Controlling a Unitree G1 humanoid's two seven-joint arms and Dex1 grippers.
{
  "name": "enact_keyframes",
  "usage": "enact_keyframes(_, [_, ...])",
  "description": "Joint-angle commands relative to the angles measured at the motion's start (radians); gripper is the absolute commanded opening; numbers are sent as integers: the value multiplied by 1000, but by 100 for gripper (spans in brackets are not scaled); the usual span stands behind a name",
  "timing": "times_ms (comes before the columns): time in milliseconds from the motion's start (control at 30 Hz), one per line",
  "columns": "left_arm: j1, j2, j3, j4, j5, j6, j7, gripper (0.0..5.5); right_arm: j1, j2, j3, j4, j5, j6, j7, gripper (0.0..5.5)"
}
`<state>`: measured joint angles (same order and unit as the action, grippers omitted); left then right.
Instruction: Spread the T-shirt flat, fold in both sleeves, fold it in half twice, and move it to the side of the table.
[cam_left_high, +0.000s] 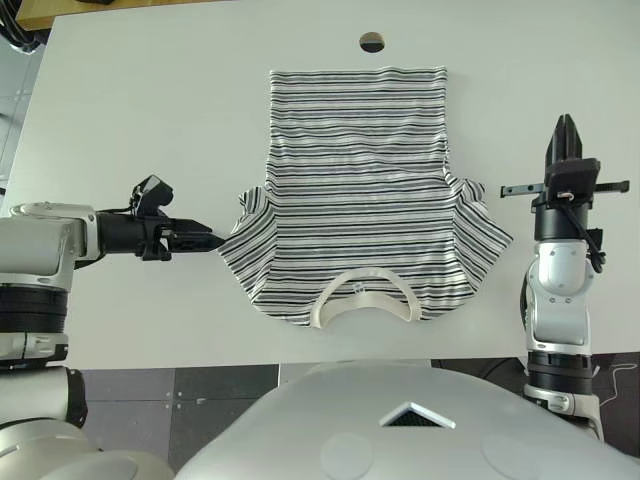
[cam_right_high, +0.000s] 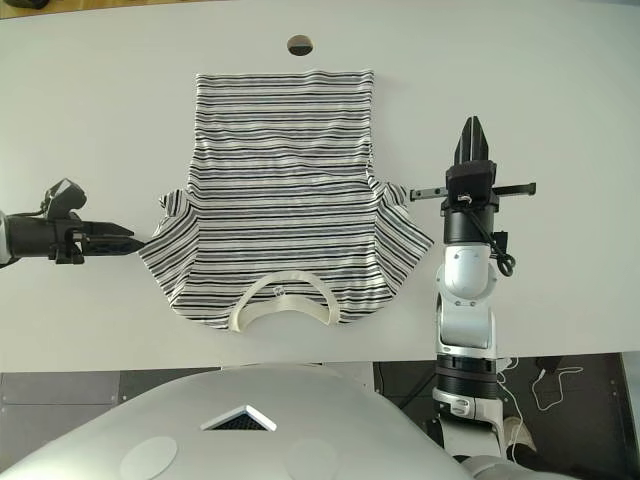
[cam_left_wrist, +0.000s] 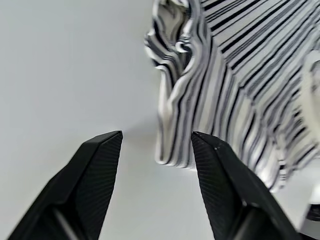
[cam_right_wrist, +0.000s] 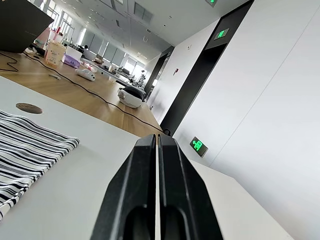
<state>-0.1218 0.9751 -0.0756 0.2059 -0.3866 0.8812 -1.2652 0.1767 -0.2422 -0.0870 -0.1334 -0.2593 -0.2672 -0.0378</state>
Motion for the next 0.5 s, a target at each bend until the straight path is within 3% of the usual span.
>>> enact_keyframes(33, [-12, 8, -20, -15, -7, 36, -11, 256, -14, -1, 5, 0, -12, 13, -3, 10])
enact_keyframes(233, [32, 13, -50, -83, -2, 15, -21, 256, -20, 1, 8, -1, -27, 12, -9, 10])
enact_keyframes(500, [41, 20, -50, -79, 11, -36, -17, 135, -20, 2, 8, -3, -27, 14, -10, 10])
